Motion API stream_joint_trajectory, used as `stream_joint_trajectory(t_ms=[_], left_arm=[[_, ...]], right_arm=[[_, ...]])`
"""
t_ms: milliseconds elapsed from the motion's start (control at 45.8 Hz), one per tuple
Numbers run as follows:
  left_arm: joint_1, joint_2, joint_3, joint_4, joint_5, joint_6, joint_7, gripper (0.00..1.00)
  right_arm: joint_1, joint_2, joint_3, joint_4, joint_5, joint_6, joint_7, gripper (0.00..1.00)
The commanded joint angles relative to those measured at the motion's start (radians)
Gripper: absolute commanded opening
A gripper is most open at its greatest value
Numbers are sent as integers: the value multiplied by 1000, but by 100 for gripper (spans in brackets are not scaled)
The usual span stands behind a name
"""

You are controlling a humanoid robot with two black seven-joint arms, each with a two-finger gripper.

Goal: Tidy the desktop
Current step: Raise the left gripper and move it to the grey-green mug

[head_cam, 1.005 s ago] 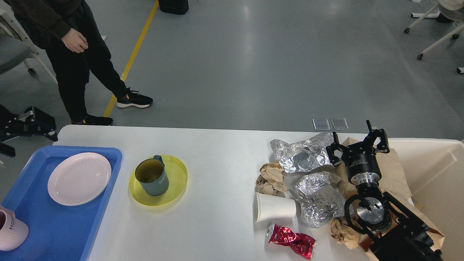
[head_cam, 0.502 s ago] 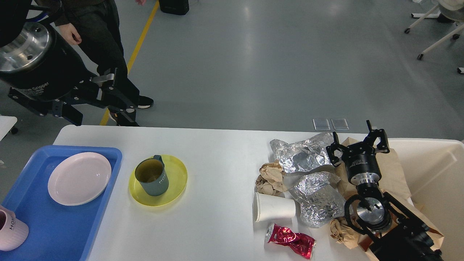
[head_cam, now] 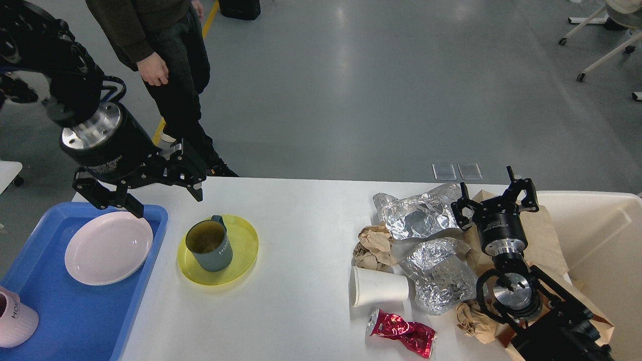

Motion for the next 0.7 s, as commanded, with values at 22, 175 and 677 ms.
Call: stream_joint_trajectory(t_ms=[22, 175, 677], left_arm=[[237, 30, -11, 159, -64, 10, 2, 91], [462, 55, -60, 324, -80, 91, 2, 91], [812, 32, -186, 486, -74, 490, 10, 91]], right_arm=[[-1, 0, 0, 0, 0, 0, 0, 100], [-1, 0, 0, 0, 0, 0, 0, 100], [-1, 0, 0, 2, 0, 0, 0, 100]])
